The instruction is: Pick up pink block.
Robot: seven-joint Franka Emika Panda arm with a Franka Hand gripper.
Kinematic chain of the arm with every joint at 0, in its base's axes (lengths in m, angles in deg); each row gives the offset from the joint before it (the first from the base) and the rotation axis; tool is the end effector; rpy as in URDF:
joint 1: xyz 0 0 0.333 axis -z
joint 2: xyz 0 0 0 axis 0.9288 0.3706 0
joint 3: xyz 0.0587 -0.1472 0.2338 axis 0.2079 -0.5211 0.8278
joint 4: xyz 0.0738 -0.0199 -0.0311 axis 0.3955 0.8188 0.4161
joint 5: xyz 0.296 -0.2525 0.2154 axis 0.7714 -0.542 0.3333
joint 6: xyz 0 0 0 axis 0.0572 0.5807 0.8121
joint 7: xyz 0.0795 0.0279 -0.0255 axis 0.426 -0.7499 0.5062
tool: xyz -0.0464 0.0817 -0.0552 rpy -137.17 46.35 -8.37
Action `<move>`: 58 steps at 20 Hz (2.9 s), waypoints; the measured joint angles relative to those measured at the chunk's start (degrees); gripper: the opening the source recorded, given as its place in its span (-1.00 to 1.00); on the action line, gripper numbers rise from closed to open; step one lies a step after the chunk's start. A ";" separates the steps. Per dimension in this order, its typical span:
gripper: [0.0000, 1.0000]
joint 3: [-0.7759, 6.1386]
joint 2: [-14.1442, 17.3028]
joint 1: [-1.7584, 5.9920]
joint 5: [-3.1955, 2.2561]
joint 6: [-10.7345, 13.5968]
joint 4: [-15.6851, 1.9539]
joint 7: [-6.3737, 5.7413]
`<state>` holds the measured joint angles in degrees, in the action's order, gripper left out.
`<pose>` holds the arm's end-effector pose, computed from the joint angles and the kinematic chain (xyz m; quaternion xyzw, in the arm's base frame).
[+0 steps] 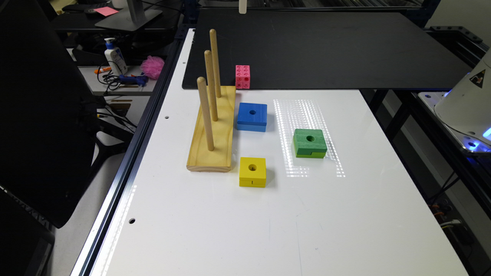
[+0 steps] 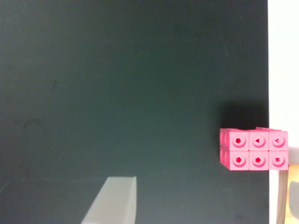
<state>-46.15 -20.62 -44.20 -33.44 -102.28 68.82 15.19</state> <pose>0.5894 -0.2425 0.2886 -0.9256 0.3783 -0.0109 0.0023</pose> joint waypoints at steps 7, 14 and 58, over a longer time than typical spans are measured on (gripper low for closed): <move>1.00 0.72 0.00 -0.07 0.01 0.04 0.57 -0.58; 1.00 1.52 -1.08 -0.12 0.02 0.05 2.70 -1.17; 1.00 5.82 1.55 -0.22 0.03 -14.02 12.88 -5.12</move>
<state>-40.33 -19.07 -44.43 -33.40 -116.30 81.70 10.06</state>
